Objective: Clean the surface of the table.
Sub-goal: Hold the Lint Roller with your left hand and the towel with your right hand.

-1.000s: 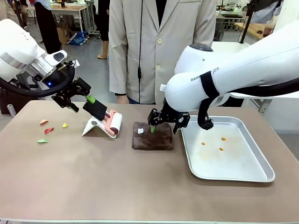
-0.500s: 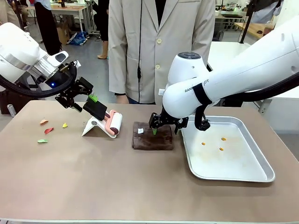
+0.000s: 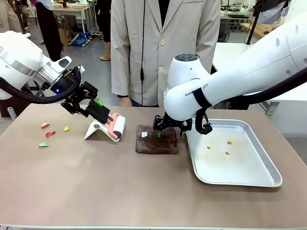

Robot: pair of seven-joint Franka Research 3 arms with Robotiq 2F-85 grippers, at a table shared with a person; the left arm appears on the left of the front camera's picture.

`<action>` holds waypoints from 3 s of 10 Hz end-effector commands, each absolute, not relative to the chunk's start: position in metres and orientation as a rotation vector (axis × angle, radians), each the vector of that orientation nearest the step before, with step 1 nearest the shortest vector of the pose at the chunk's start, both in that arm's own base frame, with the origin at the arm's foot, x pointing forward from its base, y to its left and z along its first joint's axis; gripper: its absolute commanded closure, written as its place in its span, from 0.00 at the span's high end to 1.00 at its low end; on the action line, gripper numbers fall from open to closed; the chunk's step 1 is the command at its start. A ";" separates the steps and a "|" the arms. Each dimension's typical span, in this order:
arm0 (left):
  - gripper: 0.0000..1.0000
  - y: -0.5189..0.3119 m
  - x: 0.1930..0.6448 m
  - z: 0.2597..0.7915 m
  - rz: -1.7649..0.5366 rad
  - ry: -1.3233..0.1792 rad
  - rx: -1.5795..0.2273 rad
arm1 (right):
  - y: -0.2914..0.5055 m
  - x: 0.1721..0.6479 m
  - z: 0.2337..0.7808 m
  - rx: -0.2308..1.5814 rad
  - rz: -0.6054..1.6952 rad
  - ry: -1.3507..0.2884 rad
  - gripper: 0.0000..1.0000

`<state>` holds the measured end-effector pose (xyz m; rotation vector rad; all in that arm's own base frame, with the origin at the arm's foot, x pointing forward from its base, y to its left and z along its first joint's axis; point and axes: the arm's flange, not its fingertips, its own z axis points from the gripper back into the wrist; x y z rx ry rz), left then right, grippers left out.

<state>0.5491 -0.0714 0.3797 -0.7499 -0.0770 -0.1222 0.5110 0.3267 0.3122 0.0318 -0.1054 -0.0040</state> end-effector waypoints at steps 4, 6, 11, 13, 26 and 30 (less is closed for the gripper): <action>1.00 -0.065 0.548 0.379 -0.130 -0.095 -0.791 | 0.330 0.524 0.301 0.032 -0.056 -0.076 1.00; 1.00 -0.065 0.548 0.380 -0.131 -0.098 -0.797 | 0.331 0.524 0.301 0.030 -0.051 -0.068 1.00; 0.00 -0.065 0.549 0.379 -0.129 -0.110 -0.792 | 0.332 0.524 0.299 0.023 -0.055 -0.043 0.00; 0.00 -0.067 0.549 0.380 -0.125 -0.137 -0.808 | 0.332 0.524 0.299 0.026 -0.054 -0.039 0.00; 0.00 -0.059 0.525 0.410 -0.138 -0.238 -0.884 | 0.283 0.511 0.351 0.501 -0.107 0.031 0.00; 0.00 -0.035 0.493 0.446 -0.177 -0.230 -1.053 | 0.241 0.485 0.383 0.952 -0.088 0.096 0.00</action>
